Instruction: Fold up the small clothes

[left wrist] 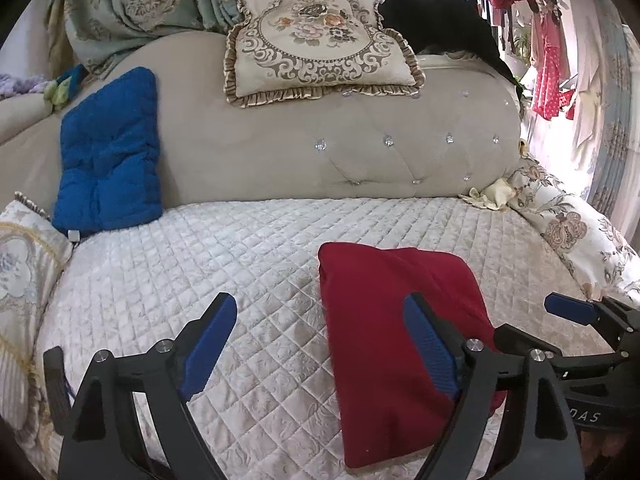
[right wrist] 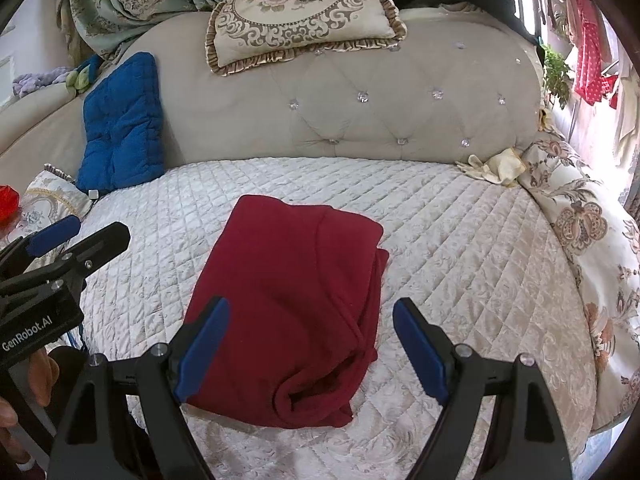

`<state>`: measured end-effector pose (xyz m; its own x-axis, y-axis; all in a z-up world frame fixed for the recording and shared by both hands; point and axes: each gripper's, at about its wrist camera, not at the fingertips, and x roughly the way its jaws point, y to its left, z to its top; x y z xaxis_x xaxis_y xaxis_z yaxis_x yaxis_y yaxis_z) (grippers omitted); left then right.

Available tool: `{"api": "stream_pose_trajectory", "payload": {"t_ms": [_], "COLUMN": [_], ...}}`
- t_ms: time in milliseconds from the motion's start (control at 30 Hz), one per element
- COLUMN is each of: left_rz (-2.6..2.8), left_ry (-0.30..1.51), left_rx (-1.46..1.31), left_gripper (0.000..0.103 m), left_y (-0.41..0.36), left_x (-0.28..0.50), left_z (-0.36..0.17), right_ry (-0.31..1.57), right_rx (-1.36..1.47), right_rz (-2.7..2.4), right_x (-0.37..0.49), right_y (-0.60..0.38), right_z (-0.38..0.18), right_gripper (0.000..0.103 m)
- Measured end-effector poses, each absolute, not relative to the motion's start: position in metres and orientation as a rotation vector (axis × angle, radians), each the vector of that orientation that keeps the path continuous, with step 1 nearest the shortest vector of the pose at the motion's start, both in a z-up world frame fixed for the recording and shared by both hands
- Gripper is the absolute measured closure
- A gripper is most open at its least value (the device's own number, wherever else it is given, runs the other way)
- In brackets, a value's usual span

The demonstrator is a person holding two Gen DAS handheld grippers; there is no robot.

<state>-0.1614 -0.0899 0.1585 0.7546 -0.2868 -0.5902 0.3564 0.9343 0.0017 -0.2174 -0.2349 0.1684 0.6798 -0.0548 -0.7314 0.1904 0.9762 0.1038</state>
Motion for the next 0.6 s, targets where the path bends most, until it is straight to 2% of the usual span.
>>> {"api": "stream_pose_trajectory", "payload": {"t_ms": [600], "left_rz": [-0.332], "left_ry": [0.63], "left_rx": [0.13], "left_gripper": [0.036], "left_y": [-0.0924], "left_x": [-0.16], "left_z": [0.1546], "right_ry": [0.822], "right_rx": [0.174], "right_rz": [-0.136], "right_x": [-0.2139], "right_y": [-0.2371], "right_z": [0.1646], "right_gripper": [0.016]}}
